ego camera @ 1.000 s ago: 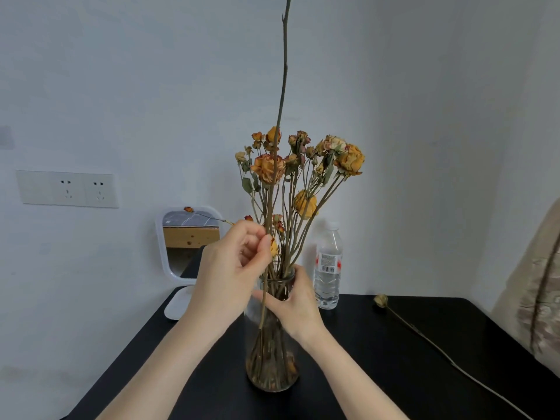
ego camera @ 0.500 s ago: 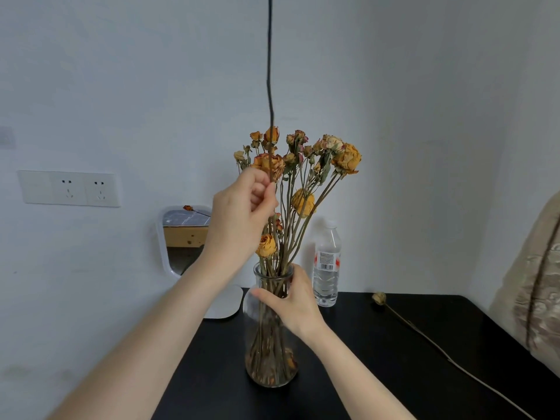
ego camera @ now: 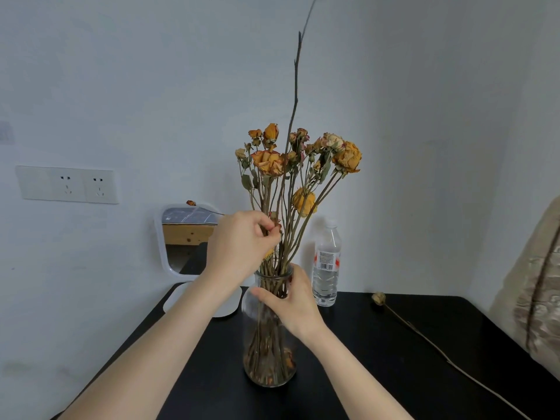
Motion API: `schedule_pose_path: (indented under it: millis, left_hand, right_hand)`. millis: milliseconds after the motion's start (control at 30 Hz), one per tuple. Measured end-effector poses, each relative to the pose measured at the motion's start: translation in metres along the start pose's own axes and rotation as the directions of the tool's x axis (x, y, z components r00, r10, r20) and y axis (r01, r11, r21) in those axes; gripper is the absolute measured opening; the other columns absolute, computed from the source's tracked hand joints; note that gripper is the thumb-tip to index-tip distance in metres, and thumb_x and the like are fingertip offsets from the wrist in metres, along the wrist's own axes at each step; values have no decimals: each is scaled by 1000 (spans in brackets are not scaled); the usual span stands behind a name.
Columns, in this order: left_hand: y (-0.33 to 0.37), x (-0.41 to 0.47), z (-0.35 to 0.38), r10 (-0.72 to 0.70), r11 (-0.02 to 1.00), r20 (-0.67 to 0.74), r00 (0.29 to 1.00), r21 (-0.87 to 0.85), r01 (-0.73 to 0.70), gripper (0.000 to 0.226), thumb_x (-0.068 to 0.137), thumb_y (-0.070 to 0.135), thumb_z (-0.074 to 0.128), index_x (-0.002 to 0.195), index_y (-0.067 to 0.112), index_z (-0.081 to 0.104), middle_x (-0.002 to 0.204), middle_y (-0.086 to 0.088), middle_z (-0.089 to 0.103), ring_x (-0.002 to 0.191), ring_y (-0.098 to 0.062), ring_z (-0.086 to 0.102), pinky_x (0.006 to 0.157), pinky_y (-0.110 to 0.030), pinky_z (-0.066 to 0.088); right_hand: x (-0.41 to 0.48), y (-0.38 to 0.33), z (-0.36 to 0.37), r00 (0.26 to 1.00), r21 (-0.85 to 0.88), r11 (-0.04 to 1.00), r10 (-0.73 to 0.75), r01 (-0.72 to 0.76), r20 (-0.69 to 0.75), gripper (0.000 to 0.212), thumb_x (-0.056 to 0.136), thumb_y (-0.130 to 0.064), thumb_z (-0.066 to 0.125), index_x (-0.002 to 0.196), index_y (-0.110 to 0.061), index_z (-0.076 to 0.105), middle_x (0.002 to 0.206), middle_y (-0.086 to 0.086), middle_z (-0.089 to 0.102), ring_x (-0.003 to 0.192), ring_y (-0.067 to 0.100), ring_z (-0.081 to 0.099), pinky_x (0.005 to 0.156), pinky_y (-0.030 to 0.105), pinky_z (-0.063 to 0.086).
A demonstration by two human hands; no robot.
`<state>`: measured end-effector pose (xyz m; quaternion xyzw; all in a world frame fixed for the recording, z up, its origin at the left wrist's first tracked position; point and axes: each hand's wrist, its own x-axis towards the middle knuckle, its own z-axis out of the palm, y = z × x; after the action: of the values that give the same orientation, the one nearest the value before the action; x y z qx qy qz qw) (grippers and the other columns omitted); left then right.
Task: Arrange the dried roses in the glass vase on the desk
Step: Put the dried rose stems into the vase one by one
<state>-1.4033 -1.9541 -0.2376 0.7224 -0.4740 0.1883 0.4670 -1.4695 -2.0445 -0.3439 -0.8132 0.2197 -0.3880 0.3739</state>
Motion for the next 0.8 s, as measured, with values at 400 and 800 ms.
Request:
schedule_pose_path:
  millis: [400, 800]
  left_hand:
    - [27, 12, -1, 124, 992, -49, 991, 34, -123, 26, 83, 48, 56, 95, 28, 68, 44, 12, 42, 46, -6, 46, 48, -20, 37]
    - [28, 20, 15, 84, 994, 149, 985, 58, -94, 45, 88, 45, 53, 48, 24, 46, 38, 7, 33, 38, -10, 32, 46, -24, 27]
  right_hand:
    - [-1, 0, -1, 1000, 24, 1000, 4, -4, 9, 60, 71, -45, 74, 119, -23, 47, 113, -5, 52, 113, 13, 48, 101, 39, 42]
    - [-1, 1, -1, 1000, 21, 1000, 7, -7, 21, 60, 71, -48, 72, 120, -26, 45, 116, -5, 52, 115, 12, 47, 102, 40, 41]
